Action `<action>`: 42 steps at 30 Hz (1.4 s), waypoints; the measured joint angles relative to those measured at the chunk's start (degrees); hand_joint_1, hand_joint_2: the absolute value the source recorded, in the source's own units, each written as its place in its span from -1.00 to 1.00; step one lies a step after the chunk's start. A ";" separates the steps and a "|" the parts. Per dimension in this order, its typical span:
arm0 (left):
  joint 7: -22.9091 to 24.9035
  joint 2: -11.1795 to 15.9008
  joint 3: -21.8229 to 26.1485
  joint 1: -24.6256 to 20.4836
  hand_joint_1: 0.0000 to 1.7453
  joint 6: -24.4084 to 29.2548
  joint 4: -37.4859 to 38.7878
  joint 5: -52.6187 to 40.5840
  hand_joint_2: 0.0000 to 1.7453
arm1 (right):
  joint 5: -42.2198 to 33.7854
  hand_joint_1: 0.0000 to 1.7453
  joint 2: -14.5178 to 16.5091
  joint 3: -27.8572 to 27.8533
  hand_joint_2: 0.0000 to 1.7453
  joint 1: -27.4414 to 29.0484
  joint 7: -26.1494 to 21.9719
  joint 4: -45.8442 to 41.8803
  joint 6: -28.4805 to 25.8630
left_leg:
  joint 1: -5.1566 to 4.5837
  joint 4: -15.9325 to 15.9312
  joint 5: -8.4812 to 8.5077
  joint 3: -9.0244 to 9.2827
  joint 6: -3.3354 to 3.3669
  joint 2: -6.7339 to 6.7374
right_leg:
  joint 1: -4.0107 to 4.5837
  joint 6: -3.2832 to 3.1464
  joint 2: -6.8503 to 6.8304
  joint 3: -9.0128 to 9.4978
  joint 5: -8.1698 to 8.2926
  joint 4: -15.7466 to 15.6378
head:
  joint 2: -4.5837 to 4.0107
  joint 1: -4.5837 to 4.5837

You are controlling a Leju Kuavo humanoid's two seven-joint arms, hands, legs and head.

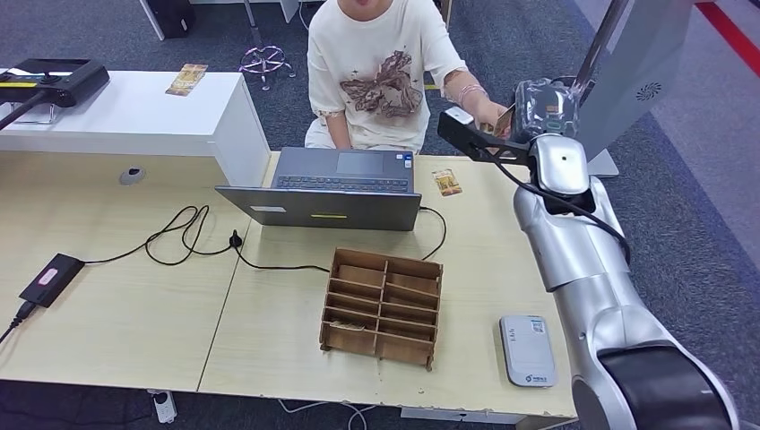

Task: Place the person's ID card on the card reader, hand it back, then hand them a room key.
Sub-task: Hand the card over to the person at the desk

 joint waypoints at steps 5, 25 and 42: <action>-0.37 0.02 0.01 0.00 -1.00 -0.85 0.00 0.26 -1.00 | 0.27 1.00 0.13 -0.03 1.00 -0.88 0.60 1.90 -0.04 | 0.00 0.00 0.01 0.00 0.00 0.00 | 0.00 0.00 0.00 0.00 0.00 0.00 | 0.00 0.01; -0.91 -0.02 0.01 0.00 -1.00 -0.94 0.00 0.54 -1.00 | 2.19 1.00 0.55 -0.28 1.00 -4.18 1.07 8.29 -1.25 | 0.00 0.00 0.01 0.00 0.00 0.00 | 0.00 0.00 0.00 0.00 0.01 0.00 | 0.01 0.01; -0.89 -0.03 0.01 0.01 -1.00 -0.83 0.00 0.41 -1.00 | 2.60 -1.00 0.74 -1.09 1.00 -5.00 1.07 10.15 -1.36 | 0.00 0.01 0.02 0.01 0.00 0.00 | 0.00 0.00 0.00 0.00 0.01 0.00 | -0.01 0.00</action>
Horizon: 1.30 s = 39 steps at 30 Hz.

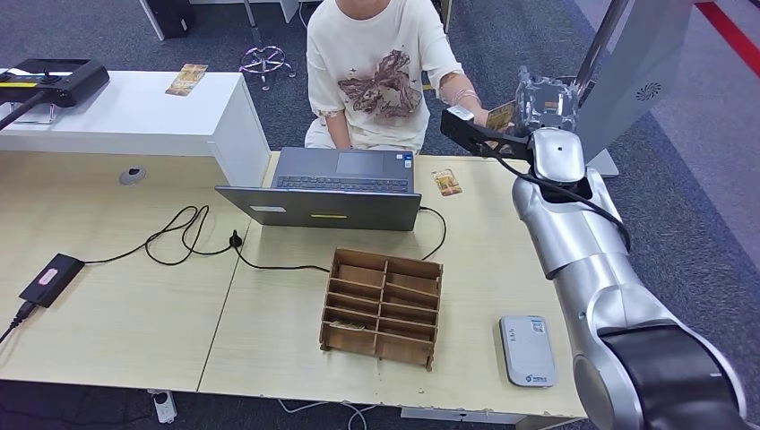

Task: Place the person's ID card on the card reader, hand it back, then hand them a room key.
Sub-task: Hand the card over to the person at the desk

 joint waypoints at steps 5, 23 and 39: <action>0.00 -0.02 0.00 0.00 -1.00 0.01 0.00 0.00 -1.00 | 0.61 -1.00 0.00 -0.19 1.00 -0.01 0.04 0.01 0.02 | 0.00 0.00 0.00 0.00 0.00 0.00 | 0.00 0.00 0.00 0.00 0.00 0.00 | 0.01 0.01; -0.32 -0.37 0.10 0.00 -1.00 0.09 0.00 0.64 -1.00 | 1.43 -1.00 0.48 -0.90 1.00 -0.35 1.40 0.91 -0.01 | 0.00 0.00 0.00 0.00 0.00 0.00 | 0.00 0.00 0.00 0.00 0.00 0.00 | 0.00 0.01; -0.44 -0.37 0.20 0.00 -1.00 0.21 0.00 0.89 -1.00 | 1.54 -1.00 0.48 -1.78 1.00 -0.36 1.26 1.27 -0.33 | 0.00 0.00 0.00 0.00 0.00 0.00 | 0.00 0.00 0.00 0.00 0.00 0.00 | 0.01 0.01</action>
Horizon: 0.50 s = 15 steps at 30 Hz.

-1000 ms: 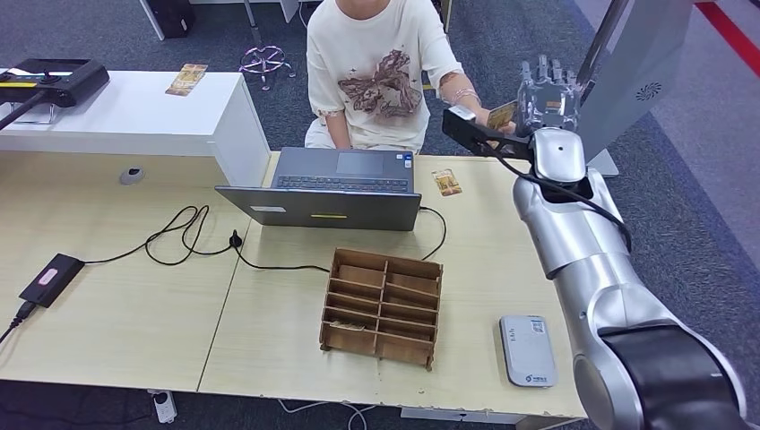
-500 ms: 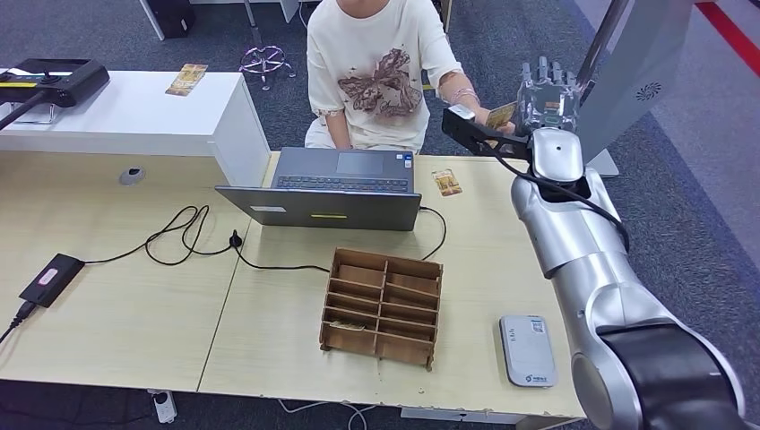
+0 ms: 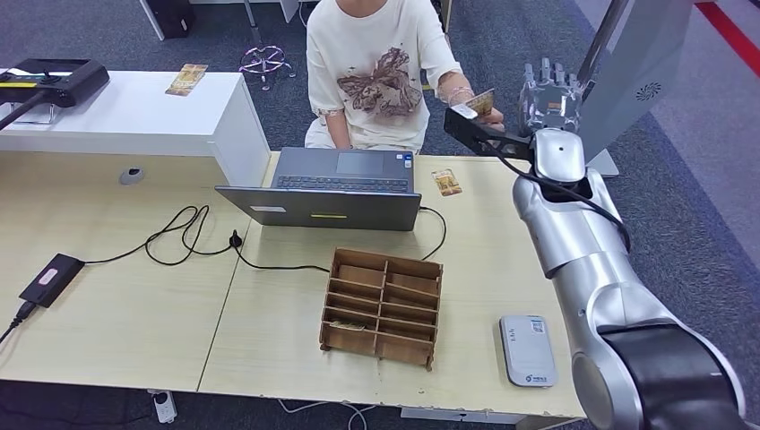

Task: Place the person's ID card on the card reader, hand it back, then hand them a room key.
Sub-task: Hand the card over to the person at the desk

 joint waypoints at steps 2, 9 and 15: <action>0.07 -0.01 0.00 0.00 -1.00 0.02 0.00 -0.03 -1.00 | 0.05 -1.00 0.00 -0.11 1.00 0.01 -0.26 0.04 -0.41 | 0.00 0.00 0.00 0.00 0.00 0.00 | 0.00 0.00 0.00 0.00 0.00 0.00 | -0.01 0.00; 0.34 -0.08 0.02 0.01 -1.00 0.23 0.00 -0.04 -1.00 | 0.10 -1.00 0.00 -0.11 1.00 0.32 -1.44 -1.37 -0.99 | 0.00 0.00 0.00 0.00 0.00 0.00 | 0.00 0.00 0.00 0.00 0.00 0.00 | -0.01 -0.01; 0.48 -0.39 0.07 0.02 -1.00 0.52 0.00 0.15 -1.00 | -0.16 -1.00 0.00 -0.11 1.00 2.10 -3.56 -6.49 -2.09 | 0.00 0.00 0.00 0.01 0.00 0.00 | 0.00 0.00 0.00 -0.01 0.00 -0.01 | -0.01 0.00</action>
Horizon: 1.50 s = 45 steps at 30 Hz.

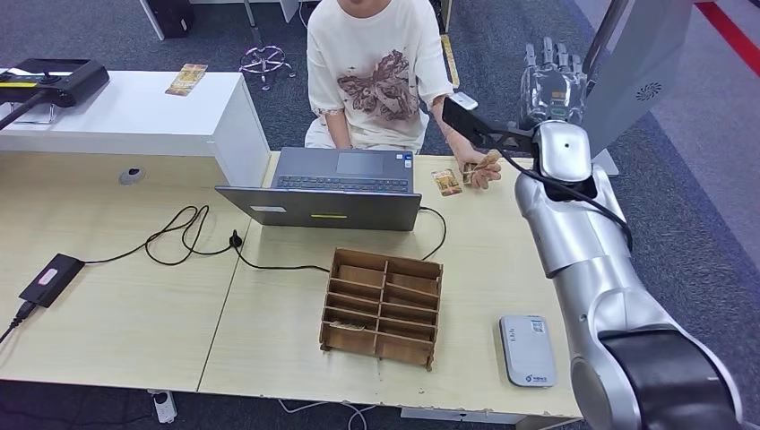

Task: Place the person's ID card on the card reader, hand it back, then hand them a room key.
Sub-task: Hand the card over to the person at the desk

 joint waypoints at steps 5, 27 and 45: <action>0.14 -0.29 0.18 0.02 -1.00 0.36 0.00 0.44 -1.00 | -1.78 -1.00 -0.03 0.00 1.00 4.73 -1.55 -7.47 0.00 | 0.00 0.00 0.00 -0.01 0.00 0.00 | 0.00 0.00 0.00 -0.02 0.00 -0.01 | 0.00 0.00; -0.38 -2.02 3.06 0.11 -1.00 1.89 0.00 4.20 -1.00 | -41.21 -1.00 -2.87 -1.22 1.00 26.48 -10.46 -35.76 10.81 | 0.00 -0.01 -0.03 -0.02 -0.01 0.00 | 0.00 0.00 0.00 -0.02 0.00 -0.05 | 0.00 0.00; 0.31 -3.09 5.14 0.14 -1.00 2.22 0.00 7.08 -1.00 | -87.80 -1.00 -8.28 -1.97 1.00 50.34 -17.61 -43.70 22.19 | 0.00 -0.02 -0.09 -0.06 0.06 -0.04 | 0.01 0.04 -0.04 -0.01 -0.06 -0.08 | 0.01 -0.01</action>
